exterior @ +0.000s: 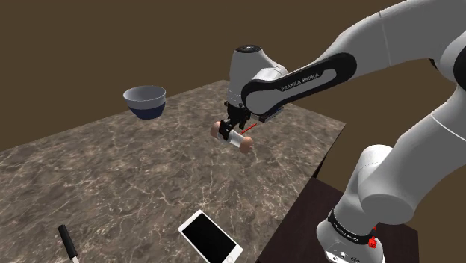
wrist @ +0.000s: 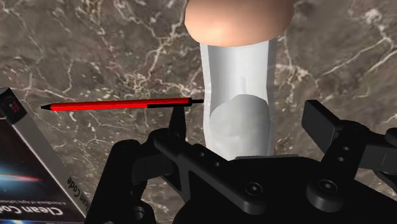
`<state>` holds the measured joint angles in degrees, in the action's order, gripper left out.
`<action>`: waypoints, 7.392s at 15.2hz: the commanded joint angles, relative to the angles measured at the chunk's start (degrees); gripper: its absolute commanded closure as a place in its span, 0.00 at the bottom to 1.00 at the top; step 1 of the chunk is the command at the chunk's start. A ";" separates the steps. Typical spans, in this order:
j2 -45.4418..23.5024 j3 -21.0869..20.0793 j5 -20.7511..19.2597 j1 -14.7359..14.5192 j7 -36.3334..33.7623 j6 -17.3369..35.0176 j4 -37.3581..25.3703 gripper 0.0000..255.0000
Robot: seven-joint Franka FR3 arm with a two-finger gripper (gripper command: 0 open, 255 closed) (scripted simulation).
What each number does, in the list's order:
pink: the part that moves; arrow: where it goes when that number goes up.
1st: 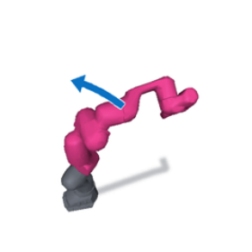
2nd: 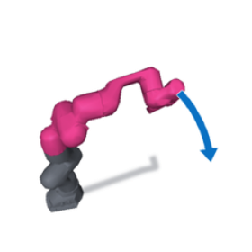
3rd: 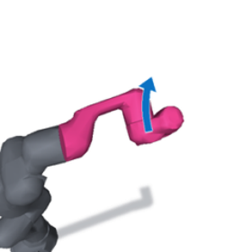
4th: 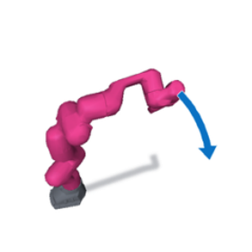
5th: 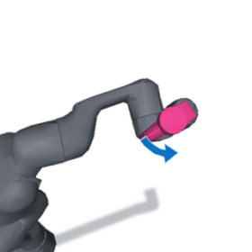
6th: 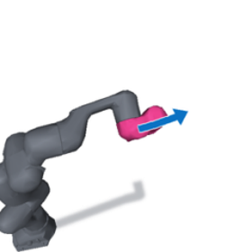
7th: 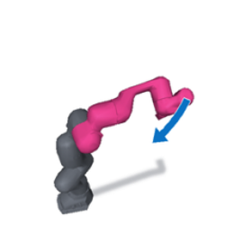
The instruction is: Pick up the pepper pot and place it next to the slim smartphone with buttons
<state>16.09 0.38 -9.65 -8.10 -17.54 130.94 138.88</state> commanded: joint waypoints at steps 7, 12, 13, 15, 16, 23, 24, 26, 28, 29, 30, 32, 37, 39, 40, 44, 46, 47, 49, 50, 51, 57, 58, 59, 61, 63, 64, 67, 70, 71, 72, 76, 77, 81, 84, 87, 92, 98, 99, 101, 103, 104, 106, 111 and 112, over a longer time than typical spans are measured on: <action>-2.94 0.22 -0.71 0.36 -0.47 4.69 1.69 0.00; -2.93 0.22 -0.70 0.36 -0.47 4.68 1.68 0.00; -2.93 0.22 -0.70 0.36 -0.47 4.68 1.68 1.00; -2.93 0.22 -0.70 0.36 -0.47 4.68 1.68 1.00; -2.92 0.21 -0.70 0.36 -0.47 4.67 1.68 1.00; -2.50 0.22 -0.57 0.32 -0.30 3.86 1.28 1.00; -2.10 0.22 -0.44 0.27 -0.15 3.04 0.86 1.00; -1.32 0.22 -0.20 0.20 0.15 1.39 -0.02 1.00; -0.59 0.22 0.03 0.13 0.43 -0.24 -0.95 1.00; -0.26 0.22 0.13 0.09 0.57 -1.06 -1.43 1.00; 0.07 0.21 0.23 0.06 0.70 -1.87 -1.92 1.00; 0.68 0.21 0.42 0.00 0.96 -3.48 -2.94 1.00; 1.94 0.18 0.84 -0.13 1.56 -7.48 -5.70 1.00; 2.35 0.16 0.99 -0.17 1.79 -9.06 -6.88 1.00; 2.54 0.16 1.06 -0.19 1.90 -9.85 -7.48 1.00; 3.14 0.12 1.31 -0.26 2.32 -12.97 -10.03 1.00; 3.37 0.10 1.42 -0.29 2.52 -14.52 -11.36 1.00; 3.46 0.09 1.48 -0.31 2.62 -15.29 -12.05 1.00; 3.60 0.07 1.58 -0.33 2.82 -16.83 -13.45 1.00; 3.62 0.07 1.59 -0.34 2.83 -16.96 -13.56 1.00; 3.10 -0.91 1.72 -0.84 1.44 -17.15 -14.10 1.00; -1.15 -6.61 2.10 -3.73 -6.83 -18.52 -18.63 1.00; -2.05 -7.51 2.06 -4.21 -8.20 -18.80 -19.61 1.00; -3.01 -8.40 1.99 -4.69 -9.58 -19.09 -20.67 1.00; -5.08 -10.14 1.74 -5.64 -12.32 -19.73 -22.97 1.00; -7.36 -11.83 1.33 -6.60 -15.06 -20.47 -25.55 1.00; -8.58 -12.64 1.07 -7.10 -16.42 -20.87 -26.95 1.00; -12.56 -14.95 0.01 -8.68 -20.50 -22.29 -31.58 1.00; -17.05 -17.05 -1.44 -10.46 -24.50 -24.05 -36.93 1.00; -18.66 -17.69 -2.01 -11.12 -25.80 -24.72 -38.90 1.00; -20.33 -18.29 -2.62 -11.83 -27.09 -25.45 -40.95 1.00; -27.65 -20.24 -5.39 -15.20 -31.94 -28.91 -50.29 1.00; -29.66 -20.62 -6.16 -16.19 -33.05 -29.94 -52.95 1.00; -38.58 -21.50 -9.43 -21.01 -36.83 -34.92 -65.46 1.00; -44.81 -21.42 -11.43 -24.61 -38.55 -38.00 -74.14 1.00; -44.21 -21.40 -11.29 -24.09 -39.08 -35.39 -70.87 1.00; -43.68 -21.38 -11.30 -23.39 -39.95 -31.36 -66.18 1.00; -43.66 -21.25 -11.58 -22.84 -40.99 -26.88 -61.53 1.00; -43.72 -21.21 -11.65 -22.77 -41.16 -26.17 -60.84 1.00; -43.87 -21.14 -11.81 -22.65 -41.51 -24.77 -59.53 1.00; -44.07 -21.06 -12.00 -22.55 -41.87 -23.40 -58.31 1.00; -44.19 -21.02 -12.10 -22.51 -42.05 -22.72 -57.72 1.00; -44.48 -20.92 -12.32 -22.44 -42.41 -21.40 -56.62 1.00; -44.86 -20.79 -12.60 -22.38 -42.83 -19.92 -55.45 1.00; -44.86 -20.79 -12.60 -22.38 -42.83 -19.92 -55.45 1.00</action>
<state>-28.76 -20.41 -22.24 -30.48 -60.36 110.97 83.41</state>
